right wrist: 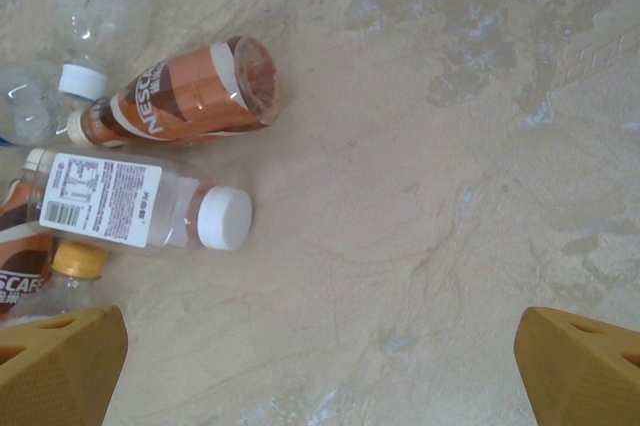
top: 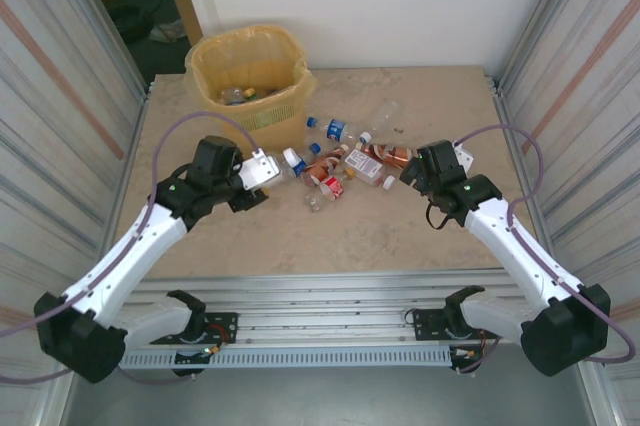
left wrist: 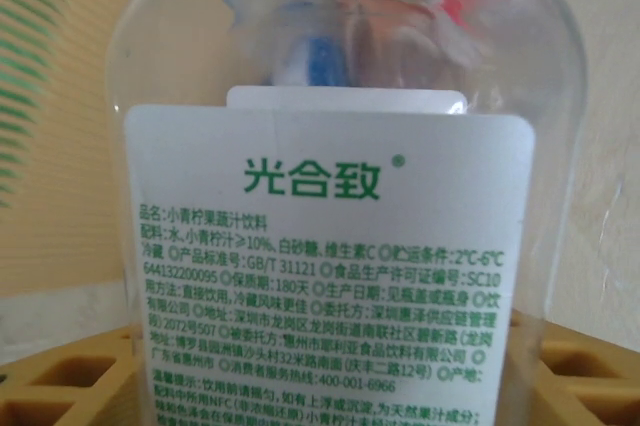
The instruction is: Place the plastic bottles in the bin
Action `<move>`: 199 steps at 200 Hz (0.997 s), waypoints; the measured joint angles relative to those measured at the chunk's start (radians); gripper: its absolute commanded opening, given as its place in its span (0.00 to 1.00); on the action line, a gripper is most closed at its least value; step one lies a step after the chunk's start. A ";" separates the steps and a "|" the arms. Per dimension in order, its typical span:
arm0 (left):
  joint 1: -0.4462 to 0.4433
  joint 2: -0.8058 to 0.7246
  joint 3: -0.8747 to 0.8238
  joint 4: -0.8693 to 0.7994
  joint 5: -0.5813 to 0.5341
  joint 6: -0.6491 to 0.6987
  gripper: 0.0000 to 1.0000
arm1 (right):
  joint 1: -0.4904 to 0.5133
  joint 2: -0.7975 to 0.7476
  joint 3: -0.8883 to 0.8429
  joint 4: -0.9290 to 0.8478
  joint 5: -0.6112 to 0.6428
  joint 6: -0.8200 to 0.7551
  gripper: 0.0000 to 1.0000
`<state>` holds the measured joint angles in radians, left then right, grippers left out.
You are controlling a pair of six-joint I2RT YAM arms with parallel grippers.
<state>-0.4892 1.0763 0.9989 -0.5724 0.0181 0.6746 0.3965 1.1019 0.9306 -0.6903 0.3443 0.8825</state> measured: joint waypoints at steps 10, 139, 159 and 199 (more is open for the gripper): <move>-0.007 -0.030 0.003 0.027 0.017 -0.011 0.37 | 0.000 -0.001 0.000 0.000 0.000 0.000 0.98; 0.057 0.231 0.529 0.264 -0.103 -0.363 0.38 | -0.005 -0.027 -0.011 0.000 0.003 0.001 0.98; 0.089 0.323 0.621 0.248 -0.138 -0.410 0.38 | -0.005 -0.037 -0.015 -0.005 0.004 0.001 0.98; 0.130 0.492 0.793 0.207 -0.180 -0.463 0.38 | -0.005 -0.045 -0.021 -0.010 0.004 0.005 0.98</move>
<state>-0.3595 1.5684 1.7924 -0.3656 -0.1623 0.2115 0.3920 1.0573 0.9092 -0.7006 0.3481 0.8871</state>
